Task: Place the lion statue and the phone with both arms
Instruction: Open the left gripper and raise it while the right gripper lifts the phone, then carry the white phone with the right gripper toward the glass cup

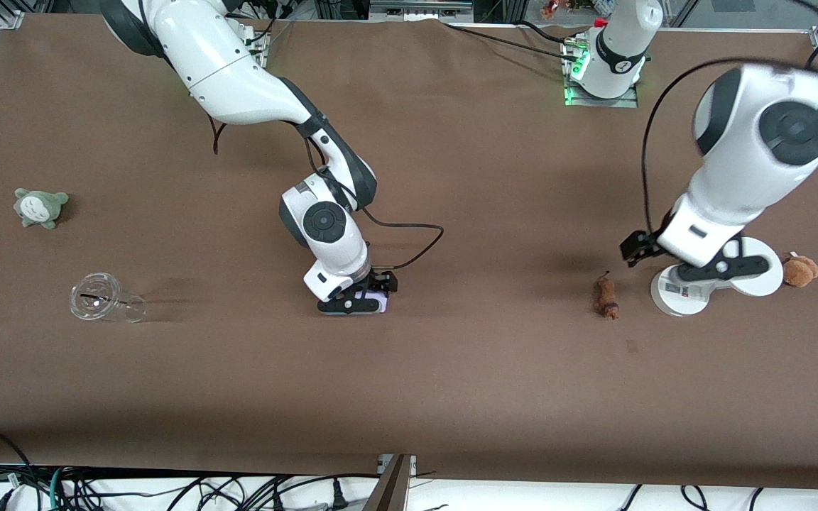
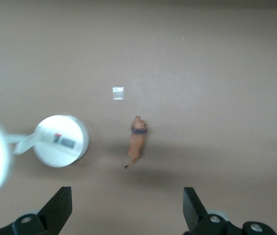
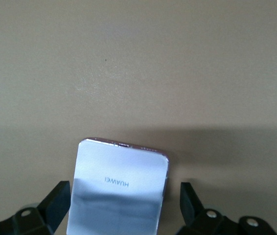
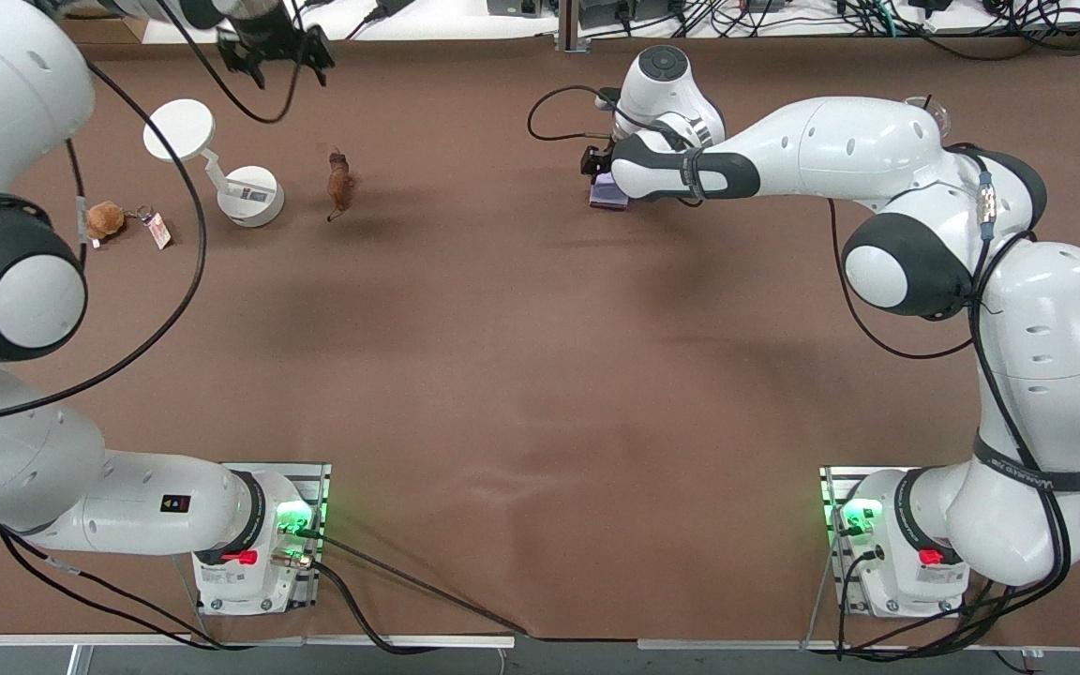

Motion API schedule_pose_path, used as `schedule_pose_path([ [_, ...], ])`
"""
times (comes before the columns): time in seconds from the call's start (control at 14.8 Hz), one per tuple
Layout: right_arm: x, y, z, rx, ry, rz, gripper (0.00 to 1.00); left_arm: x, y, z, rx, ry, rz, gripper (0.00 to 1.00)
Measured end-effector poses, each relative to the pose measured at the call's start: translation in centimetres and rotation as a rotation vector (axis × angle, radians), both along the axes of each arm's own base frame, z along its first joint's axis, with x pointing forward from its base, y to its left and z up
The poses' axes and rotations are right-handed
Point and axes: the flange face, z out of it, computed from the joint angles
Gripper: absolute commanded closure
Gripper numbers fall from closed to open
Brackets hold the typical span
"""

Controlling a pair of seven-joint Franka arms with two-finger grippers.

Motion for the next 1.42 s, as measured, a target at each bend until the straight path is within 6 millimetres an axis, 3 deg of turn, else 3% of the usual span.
schedule_pose_path([
  [0.2,0.4,0.1,-0.6,0.004,-0.006,-0.003,0.01,-1.2,0.9,5.8,-0.010,0.070,0.037,0.00],
  [0.4,0.9,0.1,-1.0,0.008,-0.014,-0.007,0.02,-1.9,2.8,9.1,-0.023,0.117,0.010,0.00],
  [0.74,1.2,0.4,-1.6,0.007,-0.020,-0.010,0.02,-1.6,7.5,9.6,-0.030,0.126,-0.083,0.00],
  [1.21,0.6,1.5,-2.1,-0.029,-0.047,-0.022,0.05,-1.5,7.9,10.4,-0.048,0.109,-0.079,0.00],
  [1.28,0.6,1.6,-2.2,-0.032,-0.048,-0.023,0.18,-1.5,7.9,10.8,-0.061,0.103,-0.080,0.00],
  [1.42,0.6,1.7,-2.2,-0.037,-0.052,-0.017,0.65,-1.6,7.4,11.6,-0.070,0.096,-0.106,0.00],
])
